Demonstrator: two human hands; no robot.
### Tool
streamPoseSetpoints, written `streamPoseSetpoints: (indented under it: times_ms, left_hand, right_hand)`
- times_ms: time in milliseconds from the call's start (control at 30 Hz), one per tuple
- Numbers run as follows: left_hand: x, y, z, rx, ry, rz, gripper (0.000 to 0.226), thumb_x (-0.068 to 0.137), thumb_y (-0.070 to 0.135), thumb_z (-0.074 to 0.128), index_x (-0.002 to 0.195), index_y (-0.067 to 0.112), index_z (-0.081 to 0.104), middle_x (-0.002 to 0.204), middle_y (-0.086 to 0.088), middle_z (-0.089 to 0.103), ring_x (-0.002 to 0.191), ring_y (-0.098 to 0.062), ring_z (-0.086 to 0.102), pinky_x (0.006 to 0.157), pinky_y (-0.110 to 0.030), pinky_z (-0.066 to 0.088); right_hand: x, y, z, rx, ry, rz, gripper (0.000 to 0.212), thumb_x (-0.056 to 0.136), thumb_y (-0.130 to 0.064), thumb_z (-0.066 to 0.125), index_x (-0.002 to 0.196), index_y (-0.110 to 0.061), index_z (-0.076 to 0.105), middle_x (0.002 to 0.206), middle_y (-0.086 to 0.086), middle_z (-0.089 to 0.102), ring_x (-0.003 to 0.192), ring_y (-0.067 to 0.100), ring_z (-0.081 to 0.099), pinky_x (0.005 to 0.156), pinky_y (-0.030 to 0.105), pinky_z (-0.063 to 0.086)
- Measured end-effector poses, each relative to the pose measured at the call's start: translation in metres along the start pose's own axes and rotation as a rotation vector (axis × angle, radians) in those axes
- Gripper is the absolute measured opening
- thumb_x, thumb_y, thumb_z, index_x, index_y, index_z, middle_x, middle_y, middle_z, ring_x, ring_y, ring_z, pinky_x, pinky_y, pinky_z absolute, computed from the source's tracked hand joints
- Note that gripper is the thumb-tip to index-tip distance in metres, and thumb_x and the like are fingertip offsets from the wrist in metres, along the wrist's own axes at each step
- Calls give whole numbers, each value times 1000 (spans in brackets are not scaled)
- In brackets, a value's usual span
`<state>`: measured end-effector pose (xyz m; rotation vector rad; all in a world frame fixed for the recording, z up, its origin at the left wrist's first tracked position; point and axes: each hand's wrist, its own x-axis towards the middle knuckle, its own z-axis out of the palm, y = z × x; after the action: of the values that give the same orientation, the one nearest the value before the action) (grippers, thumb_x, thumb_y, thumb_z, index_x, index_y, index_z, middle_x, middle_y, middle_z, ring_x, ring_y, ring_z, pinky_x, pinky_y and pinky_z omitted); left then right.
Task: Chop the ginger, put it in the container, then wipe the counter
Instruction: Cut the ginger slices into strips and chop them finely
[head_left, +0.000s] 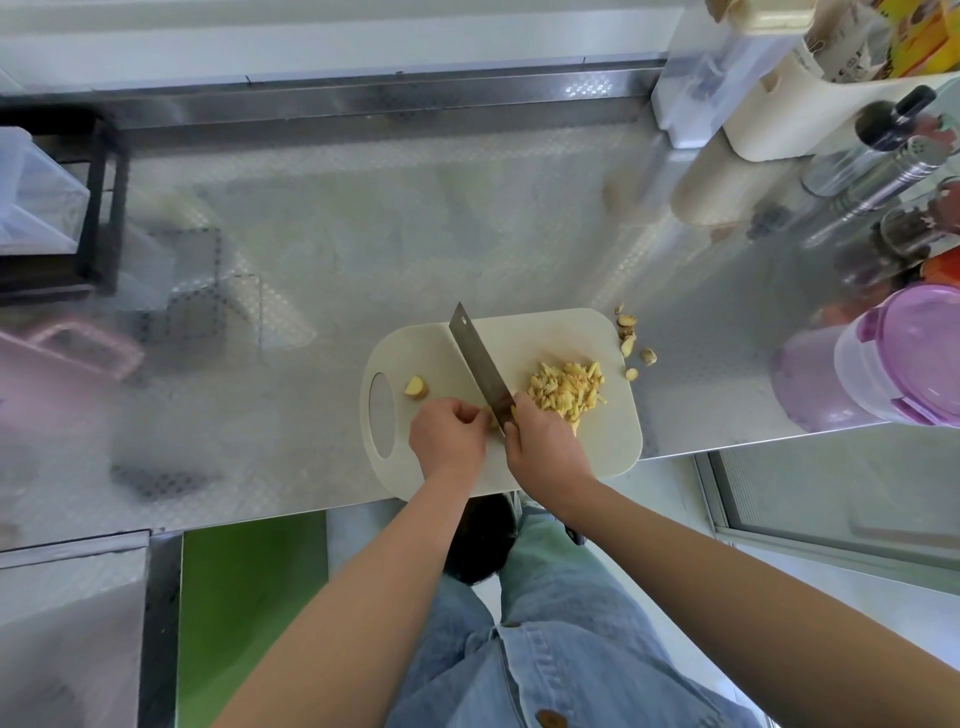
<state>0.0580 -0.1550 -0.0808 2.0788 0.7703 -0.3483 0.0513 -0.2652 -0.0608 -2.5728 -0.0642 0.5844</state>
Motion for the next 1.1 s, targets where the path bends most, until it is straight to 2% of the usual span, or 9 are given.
streamPoseSetpoints:
  times_ms: [133, 233, 367, 467, 700, 933, 1100]
  left_hand:
    - [1, -1, -1, -30, -18, -18, 14, 80, 27, 74, 71, 16, 70, 70, -2, 72, 70, -19, 68, 70, -31, 52]
    - [0, -1, -3, -83, -30, -47, 17, 79, 25, 75, 66, 18, 67, 65, -2, 70, 67, -19, 69, 69, -32, 53]
    - [0, -1, -5, -116, -28, -81, 25, 78, 26, 77, 60, 22, 61, 59, -1, 68, 62, -19, 69, 67, -33, 54]
    - [0, 1, -6, -118, -31, -87, 26, 77, 25, 77, 58, 23, 60, 60, -1, 68, 64, -20, 69, 67, -31, 53]
    - [0, 3, -7, -143, -40, -107, 25, 78, 24, 78, 59, 24, 61, 59, 0, 67, 66, -19, 70, 68, -30, 52]
    - [2, 1, -6, -152, -41, -102, 25, 76, 25, 78, 57, 24, 61, 62, -2, 70, 65, -19, 70, 69, -31, 53]
    - [0, 2, -6, -166, -46, -91, 19, 77, 25, 77, 62, 21, 65, 60, -3, 69, 63, -19, 69, 62, -26, 46]
  right_hand:
    - [14, -6, -4, 46, 41, 1, 11, 97, -14, 41, 89, -11, 35, 69, 7, 47, 61, 27, 45, 48, 32, 29]
    - [17, -3, -11, 108, 75, 2, 11, 96, -12, 43, 88, -10, 37, 60, 1, 40, 54, 21, 41, 44, 29, 23]
    - [4, 3, -16, 79, 40, -76, 6, 97, -14, 44, 98, -8, 44, 58, -2, 41, 54, 21, 43, 51, 32, 34]
    - [-3, 7, -12, 46, 14, -72, 10, 98, -18, 43, 91, -11, 41, 59, -1, 42, 55, 22, 43, 52, 32, 34]
    - [-5, 7, -10, 67, 35, -78, 10, 97, -18, 44, 89, -13, 41, 59, -1, 44, 52, 17, 42, 50, 31, 34]
    - [1, 5, -4, -15, -15, -61, 7, 97, -17, 42, 97, -10, 42, 64, 3, 44, 58, 25, 46, 49, 32, 29]
    - [10, -1, -2, -14, -8, -57, 3, 96, -14, 41, 94, -12, 39, 70, 8, 51, 62, 28, 48, 53, 34, 37]
